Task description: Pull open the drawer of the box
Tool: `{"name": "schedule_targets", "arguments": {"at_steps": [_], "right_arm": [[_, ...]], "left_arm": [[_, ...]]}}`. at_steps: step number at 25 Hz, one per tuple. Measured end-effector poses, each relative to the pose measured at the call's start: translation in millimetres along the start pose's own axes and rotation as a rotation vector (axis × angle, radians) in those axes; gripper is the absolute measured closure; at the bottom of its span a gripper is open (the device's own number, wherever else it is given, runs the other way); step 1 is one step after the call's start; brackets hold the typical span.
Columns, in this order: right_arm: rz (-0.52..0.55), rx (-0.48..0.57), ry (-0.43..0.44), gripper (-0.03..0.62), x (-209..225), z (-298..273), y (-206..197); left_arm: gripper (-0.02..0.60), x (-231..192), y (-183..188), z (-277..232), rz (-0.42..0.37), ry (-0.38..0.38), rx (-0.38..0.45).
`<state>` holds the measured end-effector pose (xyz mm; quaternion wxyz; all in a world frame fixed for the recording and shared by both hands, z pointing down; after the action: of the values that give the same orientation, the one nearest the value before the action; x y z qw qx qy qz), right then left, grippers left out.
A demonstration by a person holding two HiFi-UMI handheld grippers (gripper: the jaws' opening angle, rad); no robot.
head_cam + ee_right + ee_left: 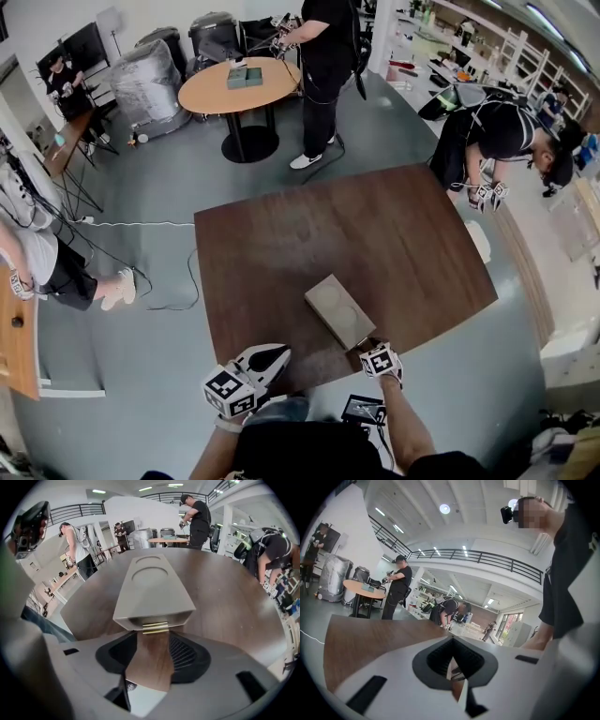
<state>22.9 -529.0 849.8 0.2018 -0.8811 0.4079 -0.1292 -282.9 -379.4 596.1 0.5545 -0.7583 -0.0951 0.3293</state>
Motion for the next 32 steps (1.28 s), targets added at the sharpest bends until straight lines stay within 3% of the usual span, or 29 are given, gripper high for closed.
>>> {"name": "schedule_targets", "arguments": {"at_steps": [18,32], "right_arm": [[0.074,-0.064,-0.029,0.408,1,-16,10],[0.123,-0.102,0.001,0.416,4,-10,4]], "left_arm": [[0.577,-10,-1,33,0.003,0.057,0.020],[0.577,12,1,53,0.006,0.113,0.038]]}}
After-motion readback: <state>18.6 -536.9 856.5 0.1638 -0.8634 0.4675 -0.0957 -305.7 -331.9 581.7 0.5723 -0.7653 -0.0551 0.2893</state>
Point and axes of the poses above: the fingertips, and each gripper's own axes: z backward along the fingers, x to its right, y out of its top, the point moved 9 cm from there along z, backward along the fingers
